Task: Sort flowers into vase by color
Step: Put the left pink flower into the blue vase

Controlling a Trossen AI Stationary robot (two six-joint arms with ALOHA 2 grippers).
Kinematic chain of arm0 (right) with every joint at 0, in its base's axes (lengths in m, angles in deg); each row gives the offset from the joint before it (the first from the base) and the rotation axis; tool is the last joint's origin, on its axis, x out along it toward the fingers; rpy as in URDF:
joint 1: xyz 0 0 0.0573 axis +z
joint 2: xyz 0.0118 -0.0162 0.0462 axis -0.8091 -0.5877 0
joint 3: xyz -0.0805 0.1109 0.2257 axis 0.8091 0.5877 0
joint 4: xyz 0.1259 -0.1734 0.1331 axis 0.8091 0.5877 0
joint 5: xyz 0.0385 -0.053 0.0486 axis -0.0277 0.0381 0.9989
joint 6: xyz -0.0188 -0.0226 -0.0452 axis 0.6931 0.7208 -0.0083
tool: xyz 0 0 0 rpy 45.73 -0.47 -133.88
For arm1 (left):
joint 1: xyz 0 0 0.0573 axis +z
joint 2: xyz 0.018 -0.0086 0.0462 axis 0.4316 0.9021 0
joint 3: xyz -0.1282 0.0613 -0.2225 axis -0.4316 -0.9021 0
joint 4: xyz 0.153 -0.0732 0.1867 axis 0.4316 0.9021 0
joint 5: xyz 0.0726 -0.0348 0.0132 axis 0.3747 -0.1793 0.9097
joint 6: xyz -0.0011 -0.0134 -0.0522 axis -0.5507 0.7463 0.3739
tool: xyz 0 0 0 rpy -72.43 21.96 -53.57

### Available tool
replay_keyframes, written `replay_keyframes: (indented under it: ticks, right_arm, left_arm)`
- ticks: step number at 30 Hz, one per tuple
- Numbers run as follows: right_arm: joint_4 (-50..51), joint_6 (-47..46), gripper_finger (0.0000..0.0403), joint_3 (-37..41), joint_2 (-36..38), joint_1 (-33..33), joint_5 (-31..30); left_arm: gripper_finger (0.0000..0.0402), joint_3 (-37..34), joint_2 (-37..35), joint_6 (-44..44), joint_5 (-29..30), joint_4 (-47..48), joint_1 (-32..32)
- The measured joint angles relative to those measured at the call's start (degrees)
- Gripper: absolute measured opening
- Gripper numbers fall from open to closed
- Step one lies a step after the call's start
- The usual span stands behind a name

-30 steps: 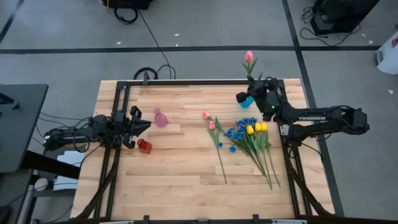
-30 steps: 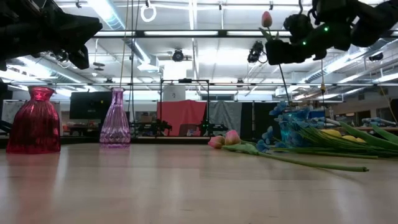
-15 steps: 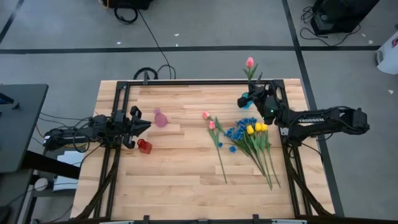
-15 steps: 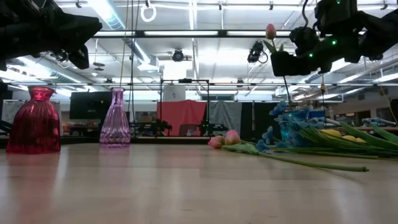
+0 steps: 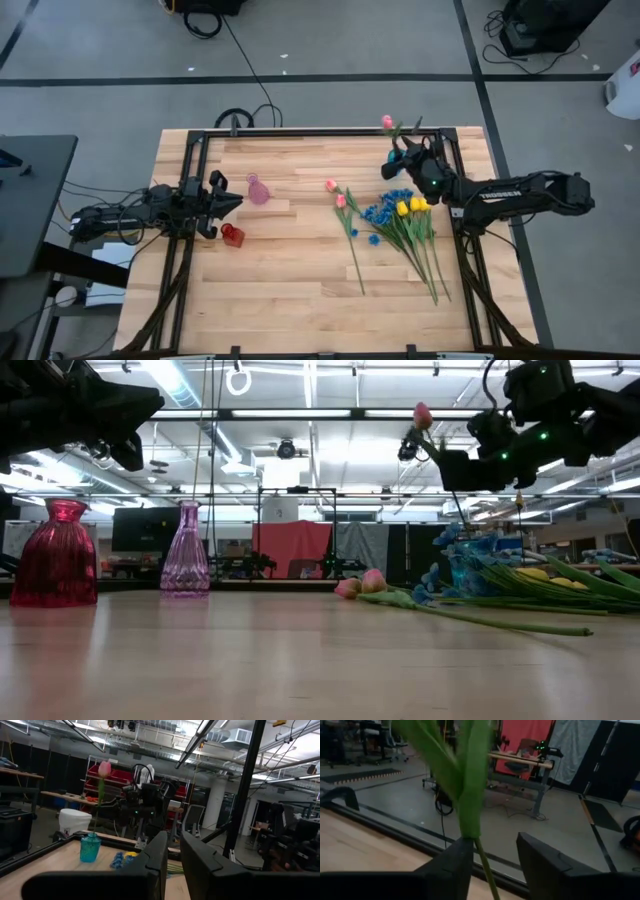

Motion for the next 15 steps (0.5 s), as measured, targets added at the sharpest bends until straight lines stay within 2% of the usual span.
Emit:
replay_keyframes:
  ticks: [7, 15]
  right_arm:
    - [12.1, -7.2, 0.0206, -2.3, 0.0, -0.8, -0.1]
    - [13.8, -10.1, 0.0223, -2.3, 2.0, -1.2, -1.0]
  left_arm:
    - [0.0056, 0.0, 0.0, 0.0, 0.1, 0.0, 0.0]
    - [0.0056, 0.0, 0.0, 0.0, 0.2, 0.0, 0.0]
